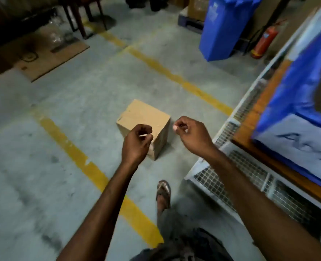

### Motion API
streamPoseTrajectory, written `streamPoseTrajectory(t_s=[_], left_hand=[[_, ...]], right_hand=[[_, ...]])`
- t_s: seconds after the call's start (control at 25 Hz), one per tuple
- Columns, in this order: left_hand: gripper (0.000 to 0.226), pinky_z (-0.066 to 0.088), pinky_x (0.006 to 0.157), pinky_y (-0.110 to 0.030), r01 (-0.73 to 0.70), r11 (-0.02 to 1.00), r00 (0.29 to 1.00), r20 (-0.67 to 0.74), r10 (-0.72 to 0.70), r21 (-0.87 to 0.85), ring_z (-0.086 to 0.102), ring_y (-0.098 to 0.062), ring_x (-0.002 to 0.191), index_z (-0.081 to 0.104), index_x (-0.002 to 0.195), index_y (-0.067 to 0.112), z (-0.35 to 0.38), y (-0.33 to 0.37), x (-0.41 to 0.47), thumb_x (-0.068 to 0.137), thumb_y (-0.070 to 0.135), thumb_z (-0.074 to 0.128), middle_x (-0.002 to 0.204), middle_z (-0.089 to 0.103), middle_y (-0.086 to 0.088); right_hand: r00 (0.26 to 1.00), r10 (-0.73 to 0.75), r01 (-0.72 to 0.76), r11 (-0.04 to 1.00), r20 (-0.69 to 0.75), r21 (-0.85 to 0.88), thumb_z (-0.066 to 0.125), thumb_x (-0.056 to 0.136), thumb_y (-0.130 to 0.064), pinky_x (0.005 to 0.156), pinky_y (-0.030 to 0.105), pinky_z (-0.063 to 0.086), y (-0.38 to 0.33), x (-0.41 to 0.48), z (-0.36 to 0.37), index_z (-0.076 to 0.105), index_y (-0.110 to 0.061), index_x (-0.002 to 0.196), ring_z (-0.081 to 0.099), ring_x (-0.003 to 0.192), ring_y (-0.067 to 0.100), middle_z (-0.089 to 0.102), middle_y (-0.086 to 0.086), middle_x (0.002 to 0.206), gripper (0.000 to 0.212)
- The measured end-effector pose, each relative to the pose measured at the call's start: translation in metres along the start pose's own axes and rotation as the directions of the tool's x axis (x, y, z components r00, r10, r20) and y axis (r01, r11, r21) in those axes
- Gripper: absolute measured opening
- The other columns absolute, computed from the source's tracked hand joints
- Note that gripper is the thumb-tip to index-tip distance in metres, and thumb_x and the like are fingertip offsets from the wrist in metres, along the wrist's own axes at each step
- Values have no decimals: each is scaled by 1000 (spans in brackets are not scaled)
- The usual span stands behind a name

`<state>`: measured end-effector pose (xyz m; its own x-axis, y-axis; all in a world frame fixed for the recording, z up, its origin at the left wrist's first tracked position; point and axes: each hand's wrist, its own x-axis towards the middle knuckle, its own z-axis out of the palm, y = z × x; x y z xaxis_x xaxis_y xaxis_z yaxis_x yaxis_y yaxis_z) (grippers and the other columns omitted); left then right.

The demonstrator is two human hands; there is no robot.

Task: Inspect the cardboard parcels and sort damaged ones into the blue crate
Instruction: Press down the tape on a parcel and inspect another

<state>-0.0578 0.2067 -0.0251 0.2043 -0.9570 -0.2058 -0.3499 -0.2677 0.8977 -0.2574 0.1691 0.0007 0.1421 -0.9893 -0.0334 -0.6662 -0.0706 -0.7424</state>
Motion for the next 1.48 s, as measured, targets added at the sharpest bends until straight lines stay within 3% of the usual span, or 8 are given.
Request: streamPoseTrajectory(t_s=[0.16, 0.36, 0.52, 0.68, 0.88, 1.0, 1.12, 1.48], left_hand=[[27, 56, 80, -37, 224, 937, 954, -136, -268, -268, 75, -13, 91, 69, 101, 33, -15, -58, 89, 85, 55, 71, 101, 77, 4], [37, 58, 89, -39, 425, 779, 851, -90, -517, -461, 71, -18, 105, 61, 110, 29, 3, -148, 202, 88, 57, 74, 126, 69, -4], [83, 46, 112, -53, 527, 717, 799, -22, -601, -456, 45, -13, 129, 29, 159, 23, 41, -232, 279, 93, 51, 71, 147, 43, 5], [76, 43, 115, -56, 626, 655, 754, 111, -648, -423, 43, -22, 143, 28, 162, 26, 74, -300, 320, 99, 47, 65, 163, 37, 2], [70, 45, 114, -53, 669, 609, 722, 177, -669, -426, 50, -26, 140, 41, 156, 28, 88, -328, 332, 96, 51, 68, 156, 49, -1], [69, 46, 111, -38, 592, 678, 764, 36, -644, -437, 52, -17, 135, 45, 153, 30, 68, -306, 318, 94, 55, 68, 150, 54, 5], [64, 43, 110, -35, 547, 733, 775, -85, -626, -405, 52, -15, 131, 48, 150, 28, 34, -266, 288, 96, 60, 61, 147, 56, 7], [50, 46, 100, -36, 376, 883, 858, -253, -446, -280, 58, -4, 110, 49, 134, 33, -53, -116, 168, 96, 64, 61, 123, 60, 18]], right_hand=[[967, 135, -114, 988, 215, -107, 68, 95, -18, 88, 32, 52, 27, 112, 74, 70, -19, 104, 69, 102, 21, 75, 1, 108, 10], [921, 256, -145, 924, 294, -353, 70, 94, -30, 106, 37, 44, 89, 240, 176, 60, -20, 134, 54, 129, 31, 60, 8, 139, 43], [923, 310, -165, 855, 229, -492, 65, 96, -43, 122, 46, 27, 154, 322, 257, 32, -19, 158, 21, 153, 33, 23, 12, 167, 75], [828, 499, -298, 777, 255, -554, 72, 89, -52, 125, 52, 15, 210, 369, 314, -1, -20, 165, -2, 158, 33, -4, 13, 172, 110], [770, 609, -368, 668, 192, -646, 84, 72, -58, 114, 55, 25, 222, 382, 322, 4, -24, 163, 16, 150, 38, 19, 13, 164, 126], [784, 608, -483, 724, 126, -492, 80, 74, -59, 107, 49, 31, 192, 368, 303, 39, -24, 146, 32, 140, 37, 38, 14, 148, 90], [836, 545, -523, 826, 64, -211, 76, 81, -57, 93, 38, 39, 142, 318, 266, 44, -17, 124, 50, 124, 32, 50, 9, 130, 67], [901, 426, -432, 899, 81, 73, 77, 83, -57, 105, 39, 43, 23, 161, 142, 36, -26, 149, 45, 134, 28, 44, 7, 144, 84]])
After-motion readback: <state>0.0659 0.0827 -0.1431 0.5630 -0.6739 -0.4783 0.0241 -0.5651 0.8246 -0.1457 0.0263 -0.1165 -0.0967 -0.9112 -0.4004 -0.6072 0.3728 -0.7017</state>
